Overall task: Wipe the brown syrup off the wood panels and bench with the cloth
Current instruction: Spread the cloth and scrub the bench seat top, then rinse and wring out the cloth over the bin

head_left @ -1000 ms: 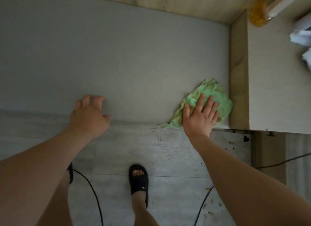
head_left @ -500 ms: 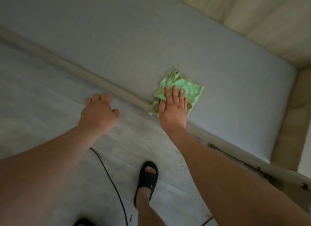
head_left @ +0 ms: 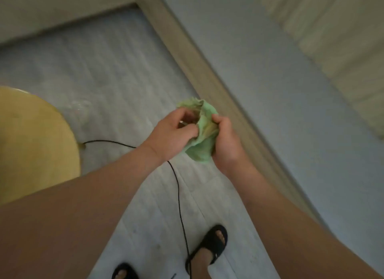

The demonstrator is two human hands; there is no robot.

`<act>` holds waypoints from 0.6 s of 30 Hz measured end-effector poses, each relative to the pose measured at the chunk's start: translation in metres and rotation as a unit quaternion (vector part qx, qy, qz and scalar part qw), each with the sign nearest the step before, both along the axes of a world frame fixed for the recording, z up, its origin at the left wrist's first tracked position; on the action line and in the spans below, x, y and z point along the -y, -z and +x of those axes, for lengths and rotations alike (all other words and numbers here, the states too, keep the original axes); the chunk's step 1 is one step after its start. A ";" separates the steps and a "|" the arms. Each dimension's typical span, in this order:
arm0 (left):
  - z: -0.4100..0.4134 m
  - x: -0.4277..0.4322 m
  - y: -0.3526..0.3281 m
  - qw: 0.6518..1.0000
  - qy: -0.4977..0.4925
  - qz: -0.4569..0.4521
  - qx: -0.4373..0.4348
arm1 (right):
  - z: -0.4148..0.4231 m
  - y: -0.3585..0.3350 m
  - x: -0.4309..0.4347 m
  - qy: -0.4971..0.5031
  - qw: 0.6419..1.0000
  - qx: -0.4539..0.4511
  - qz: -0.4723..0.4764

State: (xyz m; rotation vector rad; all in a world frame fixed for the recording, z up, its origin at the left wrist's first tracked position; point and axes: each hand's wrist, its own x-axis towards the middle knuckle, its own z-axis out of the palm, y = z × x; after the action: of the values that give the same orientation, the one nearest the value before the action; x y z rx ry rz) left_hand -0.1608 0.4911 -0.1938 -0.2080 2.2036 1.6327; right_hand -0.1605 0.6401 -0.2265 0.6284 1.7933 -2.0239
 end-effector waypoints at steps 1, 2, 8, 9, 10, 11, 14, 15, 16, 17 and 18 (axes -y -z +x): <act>0.002 0.025 -0.016 1.000 -0.006 0.010 -0.013 | -0.003 -0.014 0.024 -0.005 1.000 -0.004 -0.028; 0.005 0.054 -0.035 1.000 -0.010 0.009 -0.027 | -0.007 -0.032 0.052 -0.008 0.999 -0.006 -0.052; 0.041 0.181 -0.127 0.990 -0.035 -0.055 -0.125 | -0.004 -0.125 0.186 -0.086 0.978 -0.050 -0.181; 0.047 0.197 -0.143 0.991 -0.089 0.009 -0.101 | -0.001 -0.135 0.204 -0.089 0.976 -0.059 -0.190; 0.056 0.217 -0.161 0.983 -0.145 0.088 -0.074 | 0.003 -0.145 0.225 -0.089 0.976 -0.061 -0.191; 0.066 0.240 -0.175 0.965 -0.189 0.175 -0.042 | 0.009 -0.155 0.248 -0.086 0.975 -0.055 -0.195; 0.091 0.295 -0.212 0.902 -0.223 0.369 -0.004 | 0.025 -0.167 0.297 -0.110 0.975 -0.017 -0.193; 0.102 0.319 -0.223 0.884 -0.238 0.402 -0.007 | 0.034 -0.175 0.318 -0.138 0.970 0.003 -0.200; 0.112 0.338 -0.230 0.866 -0.250 0.433 -0.010 | 0.043 -0.178 0.334 -0.160 0.966 0.020 -0.203; 0.122 0.359 -0.233 0.846 -0.262 0.464 -0.020 | 0.052 -0.181 0.352 -0.184 0.960 0.035 -0.207; 0.132 0.377 -0.234 0.831 -0.264 0.489 -0.030 | 0.061 -0.183 0.367 -0.209 0.953 0.045 -0.215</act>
State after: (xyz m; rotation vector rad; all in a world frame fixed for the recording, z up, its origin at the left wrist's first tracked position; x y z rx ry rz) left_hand -0.0292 0.1139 0.0400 -0.4859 1.0980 2.8594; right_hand -0.1000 0.2727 -0.0431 0.1828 1.2385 -1.9535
